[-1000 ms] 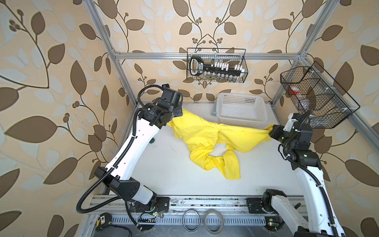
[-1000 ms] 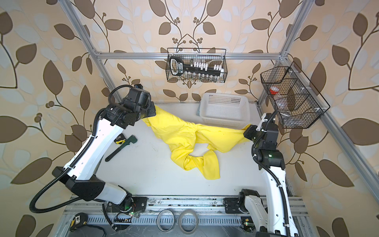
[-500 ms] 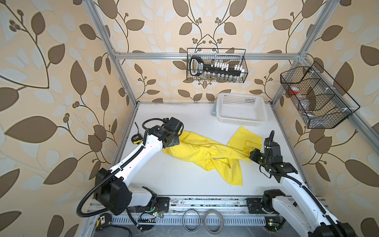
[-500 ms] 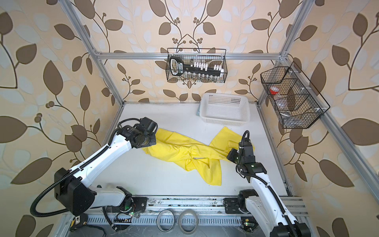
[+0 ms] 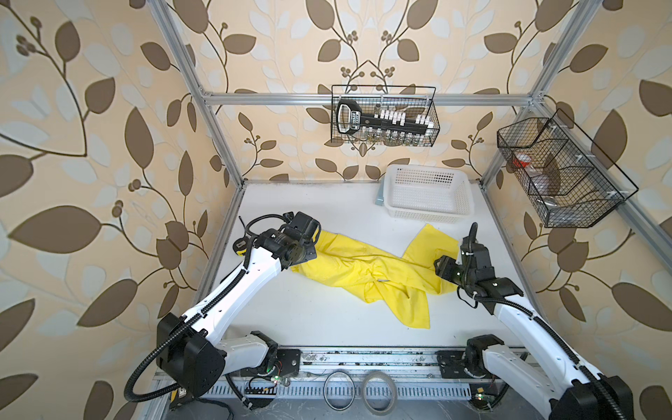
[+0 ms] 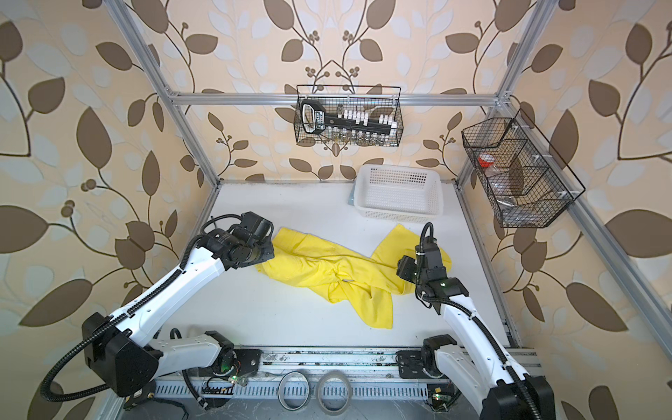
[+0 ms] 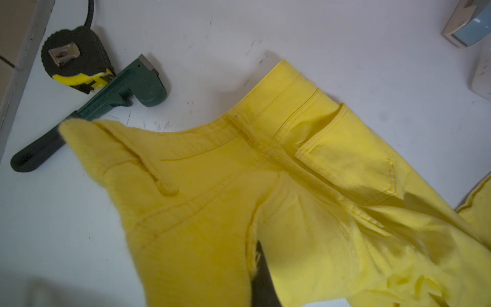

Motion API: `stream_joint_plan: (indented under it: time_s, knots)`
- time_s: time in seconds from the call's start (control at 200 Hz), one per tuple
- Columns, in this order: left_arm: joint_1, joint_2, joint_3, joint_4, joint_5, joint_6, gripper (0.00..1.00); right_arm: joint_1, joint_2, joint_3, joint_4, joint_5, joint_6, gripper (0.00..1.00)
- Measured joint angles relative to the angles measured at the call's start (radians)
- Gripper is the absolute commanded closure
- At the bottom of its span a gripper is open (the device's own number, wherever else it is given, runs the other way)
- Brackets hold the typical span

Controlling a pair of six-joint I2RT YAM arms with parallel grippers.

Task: Fold and stack the trousers
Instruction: Flatten out the trousers at the center of the table.

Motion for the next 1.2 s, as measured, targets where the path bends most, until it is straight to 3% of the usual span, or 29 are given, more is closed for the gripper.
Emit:
stream_joint_plan:
  time_s: [0.14,0.295,0.365,0.465,0.575,0.77,0.85,0.95,1.09,1.2]
  knots:
    - [0.000,0.070,0.089,0.009,-0.034,0.026,1.00,0.195,-0.060,0.051,-0.026,0.079,0.002,0.12]
    - [0.013,0.163,0.140,0.025,-0.058,0.045,1.00,0.531,-0.101,0.019,-0.039,0.200,0.059,0.05]
    - [0.019,0.193,0.149,0.034,-0.060,0.047,1.00,0.686,-0.084,-0.021,-0.032,0.266,0.093,0.00]
    - [0.026,0.235,0.172,0.043,-0.060,0.053,1.00,0.860,0.000,-0.072,-0.023,0.357,0.132,0.00]
    - [0.033,0.254,0.184,0.052,-0.060,0.067,1.00,0.938,0.134,-0.084,0.009,0.417,0.142,0.00]
    - [0.046,0.260,0.188,0.059,-0.058,0.079,1.00,0.981,0.333,-0.085,0.122,0.444,0.138,0.03]
    - [0.046,0.260,0.188,0.059,-0.058,0.089,1.00,0.986,0.397,-0.085,0.165,0.445,0.137,0.16]
    - [0.051,0.260,0.188,0.059,-0.055,0.098,1.00,0.977,0.453,-0.093,0.200,0.445,0.144,0.55]
    - [0.059,0.260,0.188,0.059,-0.055,0.104,1.00,0.940,0.437,-0.107,0.203,0.443,0.165,0.83]
    - [0.068,0.260,0.188,0.059,-0.055,0.113,1.00,0.882,0.292,-0.106,0.147,0.422,0.158,1.00]
